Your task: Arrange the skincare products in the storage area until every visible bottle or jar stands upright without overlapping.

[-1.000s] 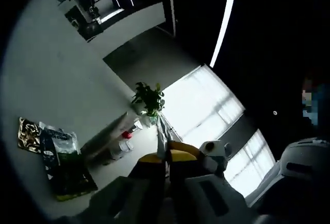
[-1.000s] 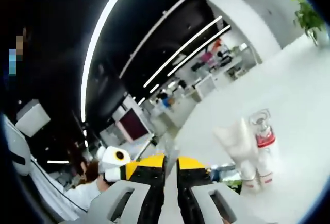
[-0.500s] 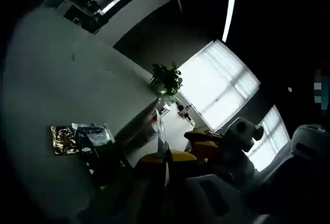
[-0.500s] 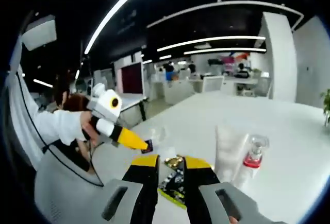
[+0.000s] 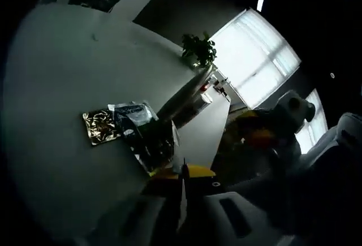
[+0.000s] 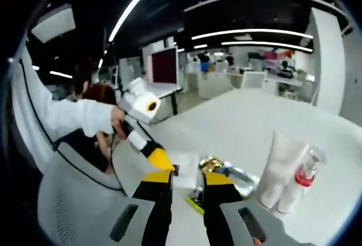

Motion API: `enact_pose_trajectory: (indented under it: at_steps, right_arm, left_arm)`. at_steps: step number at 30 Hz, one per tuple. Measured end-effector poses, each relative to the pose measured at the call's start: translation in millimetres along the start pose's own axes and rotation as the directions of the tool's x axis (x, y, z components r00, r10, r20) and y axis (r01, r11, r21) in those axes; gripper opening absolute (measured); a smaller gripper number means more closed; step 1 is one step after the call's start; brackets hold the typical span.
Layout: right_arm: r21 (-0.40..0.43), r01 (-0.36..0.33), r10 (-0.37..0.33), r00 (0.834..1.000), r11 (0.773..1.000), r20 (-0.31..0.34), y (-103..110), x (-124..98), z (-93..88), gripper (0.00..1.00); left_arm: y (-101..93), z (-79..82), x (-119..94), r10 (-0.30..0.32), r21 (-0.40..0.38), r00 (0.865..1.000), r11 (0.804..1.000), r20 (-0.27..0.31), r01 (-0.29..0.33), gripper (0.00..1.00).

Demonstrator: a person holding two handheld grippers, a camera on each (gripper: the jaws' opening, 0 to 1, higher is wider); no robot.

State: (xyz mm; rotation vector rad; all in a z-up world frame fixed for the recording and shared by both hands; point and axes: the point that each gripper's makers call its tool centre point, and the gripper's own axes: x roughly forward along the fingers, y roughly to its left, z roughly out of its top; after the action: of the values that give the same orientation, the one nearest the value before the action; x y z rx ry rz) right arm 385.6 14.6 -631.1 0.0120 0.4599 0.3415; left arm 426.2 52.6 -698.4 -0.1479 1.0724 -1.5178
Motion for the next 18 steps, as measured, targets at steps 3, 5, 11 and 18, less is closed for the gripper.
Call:
enact_pose_trajectory:
  at_steps: [3,5,11,18]
  right_arm:
    - [-0.01,-0.015,0.015,1.0,1.0,-0.01,3,5,0.6,0.13]
    - [-0.018,-0.028,0.028,1.0,0.999,-0.015,5,10,1.6,0.13]
    - [-0.08,-0.088,0.081,0.993,0.993,-0.089,12,36,-5.2,0.11]
    - [-0.174,-0.143,0.115,0.98,0.974,-0.163,21,66,-10.9,0.12]
  left_arm:
    - [11.9,-7.1,0,0.026,0.017,0.998,1.0,-0.062,-0.025,0.0]
    - [14.5,-11.8,1,0.016,0.011,0.994,1.0,-0.108,-0.015,0.0]
    - [45.1,-22.6,3,0.079,0.041,0.967,0.997,-0.242,-0.071,0.0]
    - [61.6,-24.8,10,0.108,0.061,0.945,0.994,-0.308,-0.094,0.0]
